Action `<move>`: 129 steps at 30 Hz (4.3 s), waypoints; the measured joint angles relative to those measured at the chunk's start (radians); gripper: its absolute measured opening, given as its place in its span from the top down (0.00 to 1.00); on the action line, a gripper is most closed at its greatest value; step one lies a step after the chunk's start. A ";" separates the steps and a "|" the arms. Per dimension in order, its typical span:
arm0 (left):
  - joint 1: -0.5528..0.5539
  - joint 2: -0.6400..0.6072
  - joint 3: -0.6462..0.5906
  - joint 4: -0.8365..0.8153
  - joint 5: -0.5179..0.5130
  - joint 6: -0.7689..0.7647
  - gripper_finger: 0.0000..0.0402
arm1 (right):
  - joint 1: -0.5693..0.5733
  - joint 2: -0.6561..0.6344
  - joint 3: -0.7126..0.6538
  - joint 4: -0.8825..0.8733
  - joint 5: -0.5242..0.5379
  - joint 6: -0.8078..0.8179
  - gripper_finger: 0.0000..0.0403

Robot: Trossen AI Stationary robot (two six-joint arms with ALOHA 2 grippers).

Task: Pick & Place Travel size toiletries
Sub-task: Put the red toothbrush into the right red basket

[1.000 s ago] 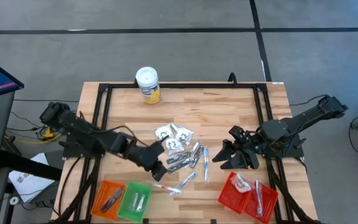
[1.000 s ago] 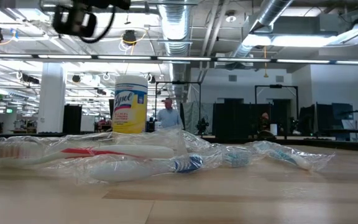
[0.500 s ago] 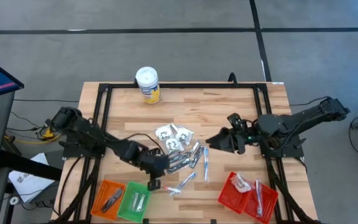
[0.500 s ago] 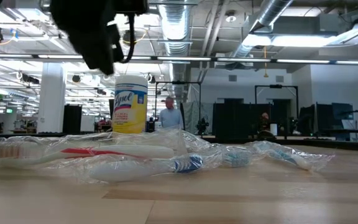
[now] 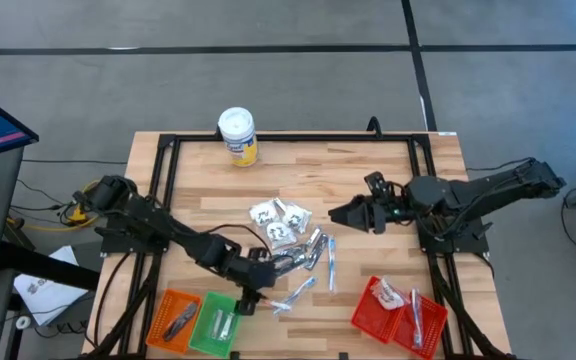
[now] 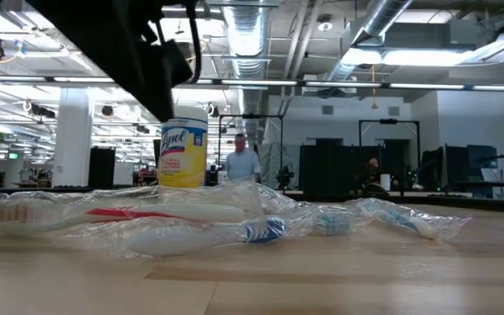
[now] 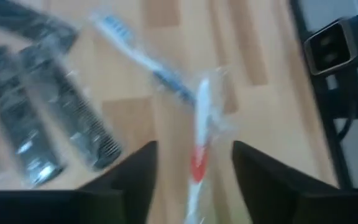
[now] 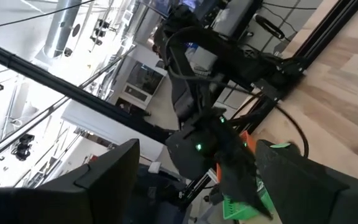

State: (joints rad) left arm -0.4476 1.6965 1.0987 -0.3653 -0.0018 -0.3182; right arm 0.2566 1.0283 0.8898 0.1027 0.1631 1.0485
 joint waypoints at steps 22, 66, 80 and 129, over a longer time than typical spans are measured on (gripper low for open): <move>-0.037 0.180 -0.001 0.007 0.001 0.033 0.57 | 0.001 0.000 0.000 -0.014 -0.003 0.018 0.22; 0.255 -0.306 -0.001 0.587 -0.062 -0.314 1.00 | -0.017 -0.001 0.000 0.367 -0.004 -0.056 0.22; 0.298 -0.305 -0.001 0.925 -0.182 -0.415 1.00 | -0.075 0.016 0.000 0.362 -0.004 -0.087 0.22; 0.366 -0.304 -0.001 0.871 -0.105 -0.547 1.00 | -0.187 0.189 0.052 0.475 -0.086 -0.140 0.58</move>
State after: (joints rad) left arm -0.0818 1.3922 1.0977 0.5053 -0.1070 -0.8654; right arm 0.0696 1.2175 0.9417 0.5782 0.0776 0.9089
